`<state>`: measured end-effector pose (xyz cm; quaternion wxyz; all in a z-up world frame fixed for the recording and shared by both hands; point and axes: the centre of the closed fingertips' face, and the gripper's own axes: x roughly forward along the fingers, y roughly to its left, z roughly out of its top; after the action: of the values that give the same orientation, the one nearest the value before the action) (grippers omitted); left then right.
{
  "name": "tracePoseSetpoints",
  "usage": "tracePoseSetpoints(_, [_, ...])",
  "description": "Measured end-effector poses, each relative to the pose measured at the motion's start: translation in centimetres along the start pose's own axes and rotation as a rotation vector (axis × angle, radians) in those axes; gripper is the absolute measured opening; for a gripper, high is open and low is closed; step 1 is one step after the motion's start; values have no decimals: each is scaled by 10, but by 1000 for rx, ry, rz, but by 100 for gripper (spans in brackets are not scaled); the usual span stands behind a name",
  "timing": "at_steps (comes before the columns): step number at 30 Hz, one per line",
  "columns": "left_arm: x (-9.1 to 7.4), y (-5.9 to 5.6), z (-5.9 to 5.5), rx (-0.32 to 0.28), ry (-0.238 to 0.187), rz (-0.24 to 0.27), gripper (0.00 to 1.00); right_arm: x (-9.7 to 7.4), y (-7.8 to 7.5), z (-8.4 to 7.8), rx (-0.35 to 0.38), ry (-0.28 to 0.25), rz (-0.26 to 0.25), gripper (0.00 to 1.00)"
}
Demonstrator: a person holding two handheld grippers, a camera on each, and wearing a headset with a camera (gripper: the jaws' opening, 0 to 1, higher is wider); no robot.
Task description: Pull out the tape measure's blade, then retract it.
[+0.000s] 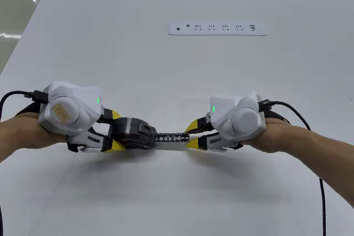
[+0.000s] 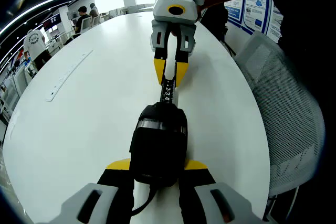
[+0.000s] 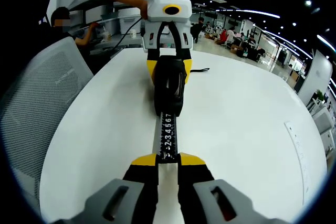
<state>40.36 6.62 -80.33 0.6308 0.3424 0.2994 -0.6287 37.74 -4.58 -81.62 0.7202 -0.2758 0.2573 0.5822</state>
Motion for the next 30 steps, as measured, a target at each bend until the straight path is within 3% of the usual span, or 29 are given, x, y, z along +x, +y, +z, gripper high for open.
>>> tracePoseSetpoints(30, [1,1,1,-1,4,-3,30,-21,-1,-19,12,0,-2,12])
